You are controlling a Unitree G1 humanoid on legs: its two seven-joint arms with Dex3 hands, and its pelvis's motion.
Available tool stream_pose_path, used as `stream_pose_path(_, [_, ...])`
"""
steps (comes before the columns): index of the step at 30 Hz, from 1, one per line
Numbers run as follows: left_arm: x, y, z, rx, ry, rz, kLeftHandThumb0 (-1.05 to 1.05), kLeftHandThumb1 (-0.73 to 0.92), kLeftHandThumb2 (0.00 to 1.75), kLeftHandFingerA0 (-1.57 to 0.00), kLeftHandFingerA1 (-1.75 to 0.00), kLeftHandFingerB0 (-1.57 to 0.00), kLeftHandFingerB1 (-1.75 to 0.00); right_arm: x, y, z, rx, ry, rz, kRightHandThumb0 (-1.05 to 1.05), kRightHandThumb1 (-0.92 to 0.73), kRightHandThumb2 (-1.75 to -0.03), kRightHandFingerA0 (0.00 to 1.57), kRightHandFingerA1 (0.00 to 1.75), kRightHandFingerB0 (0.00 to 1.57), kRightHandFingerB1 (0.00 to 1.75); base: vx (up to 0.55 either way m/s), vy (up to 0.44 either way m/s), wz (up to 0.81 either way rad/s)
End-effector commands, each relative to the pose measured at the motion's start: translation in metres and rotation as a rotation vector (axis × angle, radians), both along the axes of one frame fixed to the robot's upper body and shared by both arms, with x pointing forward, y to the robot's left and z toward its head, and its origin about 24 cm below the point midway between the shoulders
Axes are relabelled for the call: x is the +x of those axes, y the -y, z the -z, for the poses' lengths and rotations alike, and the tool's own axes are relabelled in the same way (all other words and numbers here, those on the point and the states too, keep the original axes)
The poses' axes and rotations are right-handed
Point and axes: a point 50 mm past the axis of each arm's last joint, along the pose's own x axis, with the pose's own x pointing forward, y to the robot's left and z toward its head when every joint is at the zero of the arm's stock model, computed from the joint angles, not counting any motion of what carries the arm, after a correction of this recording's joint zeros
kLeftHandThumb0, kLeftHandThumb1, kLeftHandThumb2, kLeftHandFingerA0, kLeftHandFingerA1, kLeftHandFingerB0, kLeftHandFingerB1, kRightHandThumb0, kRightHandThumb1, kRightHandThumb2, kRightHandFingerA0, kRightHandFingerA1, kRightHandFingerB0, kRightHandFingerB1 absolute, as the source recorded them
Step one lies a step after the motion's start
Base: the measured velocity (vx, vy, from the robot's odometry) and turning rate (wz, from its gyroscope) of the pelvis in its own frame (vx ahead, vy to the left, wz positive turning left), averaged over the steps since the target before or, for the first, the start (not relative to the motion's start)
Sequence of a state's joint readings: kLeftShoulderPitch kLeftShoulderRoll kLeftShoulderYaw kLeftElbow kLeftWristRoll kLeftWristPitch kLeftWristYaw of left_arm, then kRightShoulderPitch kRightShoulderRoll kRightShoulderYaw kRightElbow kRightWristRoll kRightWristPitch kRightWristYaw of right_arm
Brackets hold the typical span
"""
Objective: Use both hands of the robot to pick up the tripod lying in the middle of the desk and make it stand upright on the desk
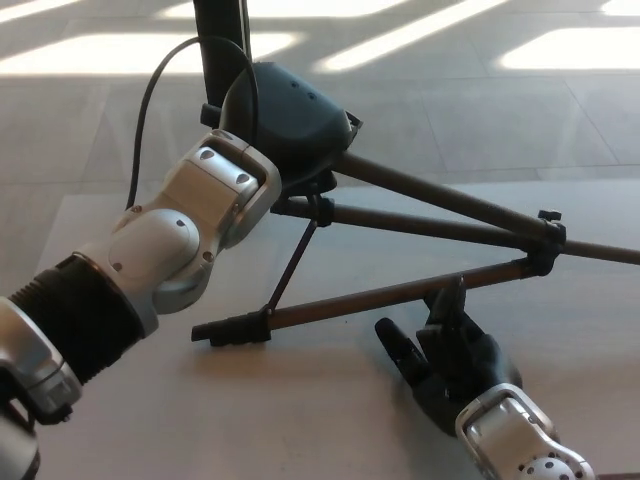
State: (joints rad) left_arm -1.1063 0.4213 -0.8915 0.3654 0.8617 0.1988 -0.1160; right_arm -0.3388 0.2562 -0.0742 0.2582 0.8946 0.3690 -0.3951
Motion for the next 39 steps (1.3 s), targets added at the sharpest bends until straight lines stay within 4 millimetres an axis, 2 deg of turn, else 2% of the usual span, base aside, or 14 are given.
stream_pose_path(1, [-0.006,0.015,-0.021,0.020,0.084,0.087,-0.32,0.46,0.58,-0.92,-1.60,-0.87,-0.73,-0.078,-0.055,0.043,0.182,-0.399,-0.026,-0.97,-0.35,-1.07,0.00,0.82,0.00,0.69,0.00,0.000,0.00])
stream_pose_path(11, [-0.009,0.016,-0.027,0.034,0.101,0.111,-0.31,0.49,0.58,-0.90,-1.68,-0.85,-0.76,-0.027,-0.029,0.028,0.195,-0.313,0.141,-1.05,-0.58,-1.05,0.00,0.92,0.00,0.80,0.00,0.000,0.00])
stream_pose_path(13, [-0.010,0.015,-0.031,0.033,0.091,0.118,-0.30,0.48,0.57,-0.89,-1.64,-0.84,-0.70,-0.021,-0.026,0.027,0.170,-0.313,0.176,-1.05,-0.66,-1.13,0.00,0.44,0.00,0.00,0.00,0.000,0.00])
stream_pose_path(14, [-0.010,0.015,-0.032,0.038,0.096,0.118,-0.30,0.49,0.55,-0.89,-1.61,-0.85,-0.69,-0.021,-0.024,0.027,0.147,-0.335,0.182,-1.05,-0.75,-1.14,0.00,0.98,0.00,0.89,0.00,0.000,0.00])
stream_pose_path(17, [-0.009,0.013,-0.036,0.049,0.138,0.127,-0.33,0.46,0.57,-0.91,-1.62,-0.88,-0.68,-0.029,-0.024,0.034,0.118,-0.396,0.195,-1.05,-0.79,-1.15,0.00,0.00,0.00,0.00,0.00,0.000,0.00])
stream_pose_path(19, [-0.008,0.014,-0.037,0.055,0.140,0.127,-0.32,0.46,0.58,-0.92,-1.59,-0.88,-0.66,-0.036,-0.026,0.037,0.109,-0.424,0.184,-1.05,-0.69,-1.53,0.00,1.03,0.00,0.98,0.00,0.000,0.00])
stream_pose_path(20, [-0.008,0.014,-0.038,0.059,0.141,0.127,-0.33,0.46,0.58,-0.91,-1.59,-0.88,-0.65,-0.041,-0.027,0.040,0.099,-0.447,0.175,-1.05,-0.88,-1.16,0.00,0.38,0.00,0.00,0.00,0.000,0.00])
stream_pose_path(22, [-0.007,0.015,-0.040,0.060,0.145,0.126,-0.33,0.47,0.58,-0.92,-1.59,-0.88,-0.66,-0.053,-0.029,0.049,0.081,-0.486,0.126,-1.05,-0.87,-1.21,0.00,0.00,0.00,0.00,0.00,0.000,0.00])
stream_pose_path(27, [-0.007,0.013,-0.041,0.055,0.157,0.123,-0.33,0.47,0.58,-0.93,-1.61,-0.87,-0.68,-0.084,-0.043,0.055,0.068,-0.555,0.108,-1.05,-0.66,-1.43,0.00,0.86,0.00,0.77,0.00,0.000,0.00])
stream_pose_path(31, [-0.006,0.012,-0.040,0.048,0.157,0.121,-0.32,0.47,0.57,-0.91,-1.49,-0.86,-0.60,-0.080,-0.043,0.053,0.082,-0.547,0.107,-1.05,-0.78,-1.10,0.00,0.00,0.00,0.00,0.00,0.000,0.00])
stream_pose_path(33, [-0.007,0.013,-0.039,0.034,0.146,0.123,-0.32,0.48,0.58,-0.89,-1.51,-0.86,-0.61,-0.068,-0.040,0.052,0.089,-0.475,0.148,-1.05,-0.78,-1.01,0.00,0.00,0.00,0.00,0.00,0.000,0.00])
stream_pose_path(34, [-0.007,0.014,-0.039,0.036,0.141,0.124,-0.31,0.48,0.58,-0.88,-1.50,-0.87,-0.63,-0.064,-0.037,0.052,0.084,-0.440,0.106,-1.05,-0.54,-1.32,0.00,0.96,0.00,0.90,0.00,0.000,0.00])
stream_pose_path(35, [-0.007,0.014,-0.039,0.034,0.145,0.131,-0.31,0.47,0.57,-0.87,-1.46,-0.87,-0.61,-0.059,-0.036,0.052,0.090,-0.403,0.094,-1.05,-0.66,-0.88,0.00,0.41,0.00,0.00,0.00,0.000,0.00])
stream_pose_path(39, [-0.008,0.014,-0.042,0.034,0.128,0.116,-0.34,0.49,0.55,-0.85,-1.14,-0.82,-0.54,-0.038,-0.032,0.044,-0.016,-0.385,0.045,-1.05,-0.50,-0.77,0.00,0.81,0.00,0.80,0.00,0.000,0.00])
